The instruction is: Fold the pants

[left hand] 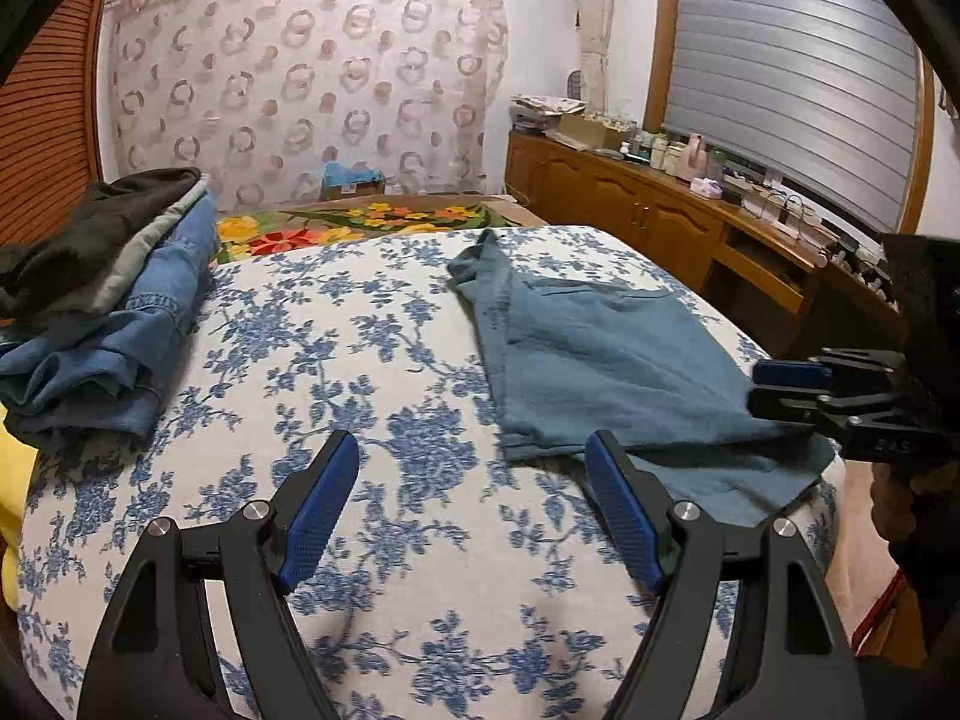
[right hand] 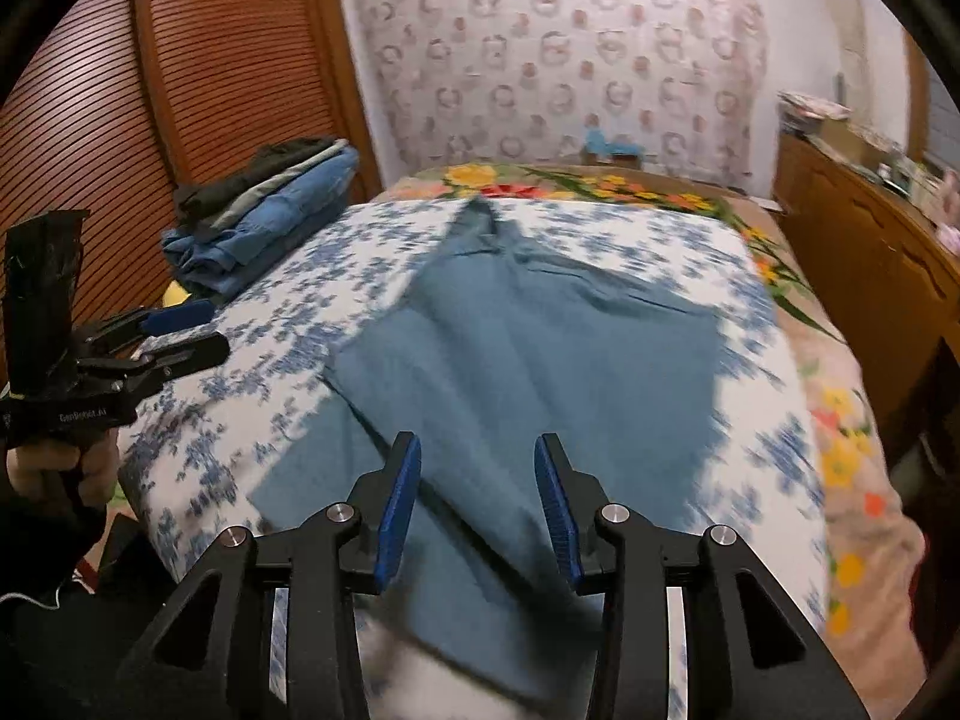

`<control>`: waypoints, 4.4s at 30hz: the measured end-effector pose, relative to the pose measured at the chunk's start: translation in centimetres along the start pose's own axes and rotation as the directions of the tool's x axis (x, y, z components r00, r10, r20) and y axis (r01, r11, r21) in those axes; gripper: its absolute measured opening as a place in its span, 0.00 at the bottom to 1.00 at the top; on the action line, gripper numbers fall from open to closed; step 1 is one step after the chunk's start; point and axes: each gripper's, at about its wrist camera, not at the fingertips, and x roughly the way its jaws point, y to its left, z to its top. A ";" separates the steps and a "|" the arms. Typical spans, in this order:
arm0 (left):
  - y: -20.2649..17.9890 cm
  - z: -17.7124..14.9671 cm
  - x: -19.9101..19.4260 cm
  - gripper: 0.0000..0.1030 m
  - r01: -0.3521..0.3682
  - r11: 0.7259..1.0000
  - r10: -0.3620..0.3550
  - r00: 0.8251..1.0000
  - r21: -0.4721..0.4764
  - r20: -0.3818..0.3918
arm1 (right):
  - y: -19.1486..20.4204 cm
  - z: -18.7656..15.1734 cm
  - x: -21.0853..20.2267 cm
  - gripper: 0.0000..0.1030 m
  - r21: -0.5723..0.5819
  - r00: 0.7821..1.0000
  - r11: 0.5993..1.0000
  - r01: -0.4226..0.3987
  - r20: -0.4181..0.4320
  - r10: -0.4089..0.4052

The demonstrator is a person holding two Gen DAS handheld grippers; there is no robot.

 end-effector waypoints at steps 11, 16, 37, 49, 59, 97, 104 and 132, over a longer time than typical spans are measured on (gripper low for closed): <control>2.8 -0.6 -0.3 0.77 -0.041 0.998 0.041 0.999 -0.044 0.001 | 2.5 4.1 6.5 0.40 -0.125 0.995 0.988 -0.085 -0.065 0.078; 3.5 -0.8 -0.7 0.77 -0.050 0.997 0.051 0.999 -0.051 0.005 | 3.9 5.1 9.2 0.40 -0.170 0.989 0.978 -0.120 -0.110 0.102; 4.1 -1.4 -0.9 0.77 -0.053 0.996 0.053 0.999 -0.068 -0.005 | 6.9 5.5 15.0 0.06 -0.310 0.980 0.942 -0.126 -0.184 0.070; 0.9 0.0 1.8 0.77 0.000 1.000 0.000 0.999 0.007 -0.048 | 1.0 8.3 10.5 0.06 -0.139 0.992 0.983 -0.119 -0.056 0.112; -2.6 1.0 5.3 0.77 0.069 0.995 -0.061 0.991 0.072 -0.118 | -3.7 8.5 11.9 0.06 -0.080 0.994 0.997 -0.007 -0.106 -0.002; -3.8 0.1 8.4 0.77 0.068 0.993 -0.045 0.976 0.101 -0.214 | -8.8 9.0 12.0 0.05 -0.031 0.992 0.999 0.011 -0.123 -0.014; -3.8 0.0 8.4 0.77 0.068 0.993 -0.045 0.976 0.100 -0.214 | -11.7 9.1 12.4 0.05 -0.044 0.980 0.989 0.138 -0.140 -0.143; -3.8 0.0 8.5 0.77 0.069 0.993 -0.047 0.976 0.100 -0.213 | -14.4 9.6 11.9 0.21 0.041 0.958 0.962 0.269 -0.114 -0.262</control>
